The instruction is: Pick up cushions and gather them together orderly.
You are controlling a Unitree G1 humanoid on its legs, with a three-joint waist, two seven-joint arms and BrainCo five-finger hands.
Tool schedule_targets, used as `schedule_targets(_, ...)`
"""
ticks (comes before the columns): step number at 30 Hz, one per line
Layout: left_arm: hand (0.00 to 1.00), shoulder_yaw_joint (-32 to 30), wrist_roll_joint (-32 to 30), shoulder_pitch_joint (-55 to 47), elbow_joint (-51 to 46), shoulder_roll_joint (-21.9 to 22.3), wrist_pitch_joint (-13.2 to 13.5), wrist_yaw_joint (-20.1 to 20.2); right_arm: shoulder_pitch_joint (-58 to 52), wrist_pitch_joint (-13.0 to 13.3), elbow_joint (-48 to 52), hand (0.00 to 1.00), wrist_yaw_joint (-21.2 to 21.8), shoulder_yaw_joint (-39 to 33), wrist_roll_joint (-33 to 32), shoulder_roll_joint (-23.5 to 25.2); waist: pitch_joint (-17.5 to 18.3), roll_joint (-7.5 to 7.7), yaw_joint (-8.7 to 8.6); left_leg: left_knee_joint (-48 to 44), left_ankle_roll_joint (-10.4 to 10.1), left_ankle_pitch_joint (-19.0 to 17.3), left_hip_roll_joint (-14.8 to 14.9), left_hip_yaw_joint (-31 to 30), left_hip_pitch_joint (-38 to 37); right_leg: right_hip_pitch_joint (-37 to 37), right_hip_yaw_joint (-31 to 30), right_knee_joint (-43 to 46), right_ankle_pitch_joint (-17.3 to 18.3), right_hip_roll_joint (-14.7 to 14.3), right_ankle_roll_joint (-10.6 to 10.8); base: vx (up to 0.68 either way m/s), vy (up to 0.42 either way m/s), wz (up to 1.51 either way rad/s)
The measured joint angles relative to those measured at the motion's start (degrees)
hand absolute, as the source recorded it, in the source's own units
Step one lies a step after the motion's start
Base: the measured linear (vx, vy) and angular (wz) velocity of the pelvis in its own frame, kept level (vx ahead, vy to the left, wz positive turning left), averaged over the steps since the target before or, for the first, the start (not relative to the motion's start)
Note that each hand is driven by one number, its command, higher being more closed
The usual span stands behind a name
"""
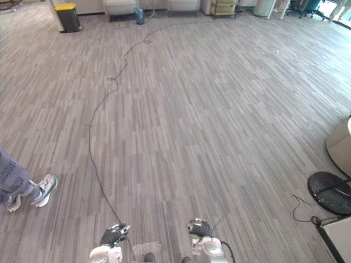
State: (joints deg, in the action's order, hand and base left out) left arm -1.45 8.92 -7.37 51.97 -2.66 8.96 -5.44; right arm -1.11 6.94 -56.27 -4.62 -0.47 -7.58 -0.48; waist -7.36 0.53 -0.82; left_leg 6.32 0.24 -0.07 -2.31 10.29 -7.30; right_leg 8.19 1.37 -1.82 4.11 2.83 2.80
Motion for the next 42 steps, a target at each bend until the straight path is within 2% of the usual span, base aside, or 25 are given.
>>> schedule_targets(13, 0.0, -4.4, -2.2, 2.3, 5.1, 0.0, -1.4, 0.6, 1.3, -2.3, -4.2, 0.0, 0.4, -8.5, -2.2, 0.0, -0.4, 0.2, -0.12, 0.0, 0.1, 0.0, -0.4, -1.5, 0.1, 0.4, 1.6, -0.3, 0.2, 0.3, 0.1, 0.0, -0.005, 0.05)
schedule_targets(17, 0.0, -6.2, -2.7, 2.2, 6.7, -0.1, -2.1, 0.7, 1.6, -2.4, -5.7, 0.0, 1.2, -10.7, -6.5, 0.1, -0.6, 0.33, -0.08, 0.0, 0.1, 0.0, -0.6, -2.1, 0.1, 1.0, 2.2, -0.4, 0.5, 0.5, 0.1, 0.0, -0.038, 0.09)
schedule_targets(24, 0.0, -5.9, -5.1, 2.2, 7.3, -0.4, -2.2, 0.7, 1.5, -2.3, -5.9, 0.0, 1.3, -12.3, -9.4, 0.3, -0.8, 0.49, -0.05, 0.0, 0.1, 0.0, -0.7, -2.6, 0.1, 1.1, 2.7, -0.4, 0.5, 0.5, 0.2, -0.02, -0.036, 0.03)
schedule_targets(36, 0.0, -3.7, -6.6, 2.8, 7.1, -1.3, -2.3, 0.8, 1.3, -2.2, -5.4, 0.0, 2.0, -11.0, -9.4, 0.1, -1.9, 0.92, 0.03, 0.0, 0.1, -0.1, -0.8, -3.7, 0.3, 0.8, 3.9, 0.9, 1.9, 0.7, -0.1, -0.02, -0.037, 0.05)
schedule_targets(40, 0.0, -4.5, -6.5, 2.9, 6.3, -1.2, -2.4, 0.8, 1.0, -2.1, -5.1, 0.0, 2.0, -11.1, -9.8, 0.0, -2.1, 1.33, 0.38, -1.9, -0.3, -2.1, -0.9, -4.5, 2.2, -1.3, 4.9, 4.8, 5.0, 1.1, -0.4, 0.04, -0.049, 0.16)
schedule_targets(42, 0.0, -6.8, -6.3, 3.2, 4.6, -0.9, -2.6, 0.9, 0.6, -2.2, -4.1, 0.0, 1.9, -11.5, -10.4, 0.3, -2.9, 1.96, 1.04, -13.5, -0.5, -7.5, -0.4, -3.9, 7.9, -2.5, 4.9, 6.9, 6.1, 1.5, -0.7, 0.11, -0.041, 0.07)
